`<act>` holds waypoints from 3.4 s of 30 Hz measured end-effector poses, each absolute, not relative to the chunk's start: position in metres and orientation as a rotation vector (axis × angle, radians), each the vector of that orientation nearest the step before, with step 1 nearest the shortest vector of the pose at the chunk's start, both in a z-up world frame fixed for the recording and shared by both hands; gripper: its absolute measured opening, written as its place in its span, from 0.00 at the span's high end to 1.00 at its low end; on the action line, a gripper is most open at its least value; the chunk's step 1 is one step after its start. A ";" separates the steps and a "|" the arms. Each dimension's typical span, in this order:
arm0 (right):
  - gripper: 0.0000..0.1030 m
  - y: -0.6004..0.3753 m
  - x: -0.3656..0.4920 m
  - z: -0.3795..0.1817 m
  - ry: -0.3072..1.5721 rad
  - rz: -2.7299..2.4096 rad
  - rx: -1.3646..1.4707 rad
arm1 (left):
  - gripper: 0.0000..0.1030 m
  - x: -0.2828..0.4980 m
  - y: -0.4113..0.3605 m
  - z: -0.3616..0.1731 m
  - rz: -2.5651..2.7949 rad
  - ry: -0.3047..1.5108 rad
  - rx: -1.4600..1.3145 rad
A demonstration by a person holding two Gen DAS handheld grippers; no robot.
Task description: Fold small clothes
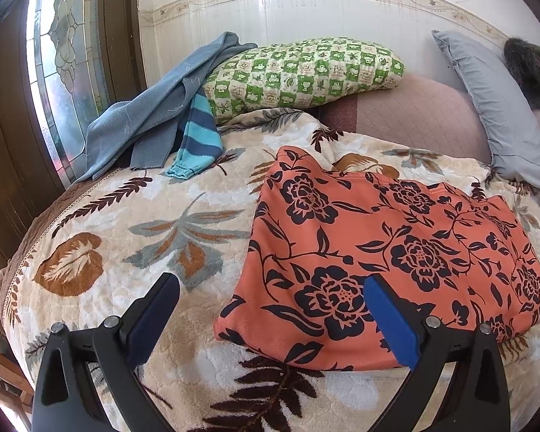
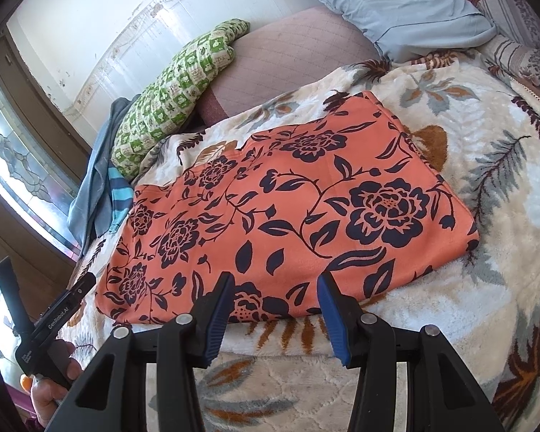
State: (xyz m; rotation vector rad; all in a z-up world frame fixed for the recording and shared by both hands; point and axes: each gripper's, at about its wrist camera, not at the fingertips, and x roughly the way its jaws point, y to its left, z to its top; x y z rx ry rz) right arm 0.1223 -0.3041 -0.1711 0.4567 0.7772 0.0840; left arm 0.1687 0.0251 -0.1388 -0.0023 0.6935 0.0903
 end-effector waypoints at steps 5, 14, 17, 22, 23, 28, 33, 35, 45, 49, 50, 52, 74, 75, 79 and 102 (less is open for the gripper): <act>0.50 -0.304 0.123 -0.172 0.777 0.081 0.455 | 0.01 0.169 0.025 -0.139 0.088 0.694 -0.002; 0.50 -0.304 0.126 -0.175 0.786 0.073 0.457 | 0.01 0.169 0.024 -0.139 0.083 0.698 0.002; 0.50 -0.305 0.127 -0.176 0.789 0.074 0.456 | 0.01 0.169 0.023 -0.140 0.078 0.701 0.006; 0.50 -0.305 0.128 -0.178 0.797 0.068 0.457 | 0.01 0.169 0.017 -0.141 0.065 0.707 0.018; 0.50 -0.306 0.128 -0.178 0.798 0.065 0.457 | 0.01 0.170 0.016 -0.142 0.060 0.708 0.022; 0.50 -0.308 0.132 -0.182 0.813 0.057 0.458 | 0.01 0.172 0.007 -0.145 0.042 0.717 0.046; 0.50 -0.308 0.139 -0.186 0.824 0.048 0.452 | 0.01 0.175 0.000 -0.149 0.028 0.729 0.065; 0.50 -0.309 0.142 -0.187 0.824 0.042 0.451 | 0.01 0.177 -0.002 -0.150 0.024 0.732 0.070; 0.50 -0.325 0.164 -0.191 0.816 -0.012 0.491 | 0.01 0.184 -0.012 -0.159 0.006 0.766 0.095; 0.50 -0.330 0.172 -0.197 0.848 -0.055 0.494 | 0.01 0.188 -0.014 -0.164 0.008 0.785 0.102; 0.50 -0.333 0.173 -0.200 0.861 -0.069 0.499 | 0.01 0.189 -0.015 -0.165 0.009 0.789 0.104; 0.50 -0.337 0.174 -0.204 0.876 -0.074 0.516 | 0.01 0.190 -0.015 -0.166 0.011 0.798 0.108; 0.50 -0.368 0.153 -0.189 0.795 -0.171 0.596 | 0.01 0.193 -0.012 -0.169 0.025 0.822 0.102; 0.50 -0.370 0.152 -0.187 0.783 -0.170 0.607 | 0.01 0.193 -0.012 -0.169 0.025 0.822 0.102; 0.50 -0.369 0.150 -0.182 0.758 -0.153 0.610 | 0.01 0.192 -0.012 -0.169 0.025 0.821 0.104; 0.50 -0.302 0.154 -0.182 0.785 -0.007 0.376 | 0.01 0.193 -0.015 -0.169 0.021 0.820 0.106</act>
